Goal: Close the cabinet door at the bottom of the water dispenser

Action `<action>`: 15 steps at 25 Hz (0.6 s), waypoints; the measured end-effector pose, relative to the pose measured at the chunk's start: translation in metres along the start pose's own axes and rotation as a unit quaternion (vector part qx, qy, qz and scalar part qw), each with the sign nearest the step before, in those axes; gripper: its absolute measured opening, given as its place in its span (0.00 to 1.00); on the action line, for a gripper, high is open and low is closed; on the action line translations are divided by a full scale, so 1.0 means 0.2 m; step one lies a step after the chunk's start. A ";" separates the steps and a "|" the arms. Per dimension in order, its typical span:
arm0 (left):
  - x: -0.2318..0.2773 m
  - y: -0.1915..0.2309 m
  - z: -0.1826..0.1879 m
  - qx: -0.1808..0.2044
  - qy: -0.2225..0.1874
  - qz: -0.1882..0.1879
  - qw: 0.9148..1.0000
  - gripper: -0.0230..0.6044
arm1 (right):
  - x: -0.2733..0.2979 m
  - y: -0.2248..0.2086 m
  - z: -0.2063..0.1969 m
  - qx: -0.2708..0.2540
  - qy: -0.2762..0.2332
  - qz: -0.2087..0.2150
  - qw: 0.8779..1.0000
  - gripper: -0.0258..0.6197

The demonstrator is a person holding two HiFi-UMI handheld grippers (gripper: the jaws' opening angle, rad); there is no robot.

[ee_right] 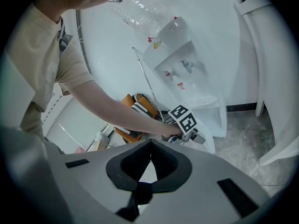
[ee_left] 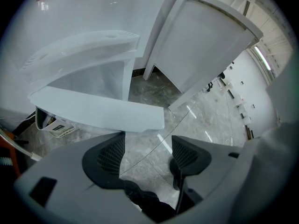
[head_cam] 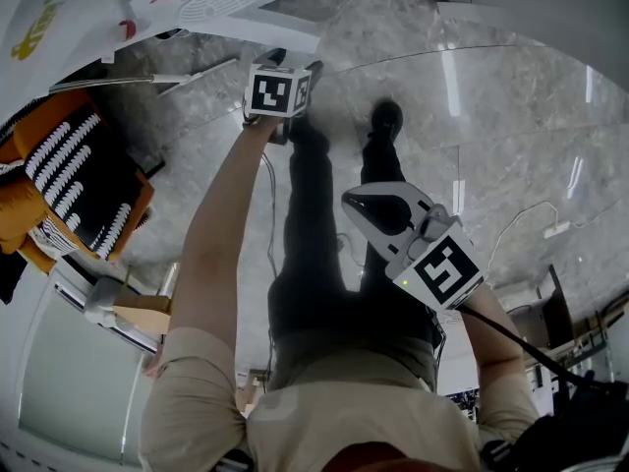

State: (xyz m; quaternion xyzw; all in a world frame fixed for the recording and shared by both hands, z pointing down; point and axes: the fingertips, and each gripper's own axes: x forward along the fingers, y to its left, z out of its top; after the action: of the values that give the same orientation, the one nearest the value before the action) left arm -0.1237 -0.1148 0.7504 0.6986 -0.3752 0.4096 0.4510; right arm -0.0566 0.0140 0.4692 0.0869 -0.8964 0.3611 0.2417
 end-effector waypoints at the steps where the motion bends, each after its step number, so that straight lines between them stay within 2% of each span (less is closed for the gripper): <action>1: 0.00 0.00 0.01 0.003 -0.001 0.001 1.000 0.49 | 0.00 0.00 0.00 0.000 0.001 0.001 1.000 0.06; 15: 0.04 0.00 0.15 0.030 -0.008 0.006 1.000 0.49 | -0.02 -0.07 0.00 0.007 -0.001 -0.005 1.000 0.06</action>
State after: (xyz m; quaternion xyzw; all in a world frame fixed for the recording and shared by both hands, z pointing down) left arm -0.1138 -0.1436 0.7508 0.7125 -0.3710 0.4177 0.4245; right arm -0.0492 0.0042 0.4762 0.0935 -0.8938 0.3660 0.2417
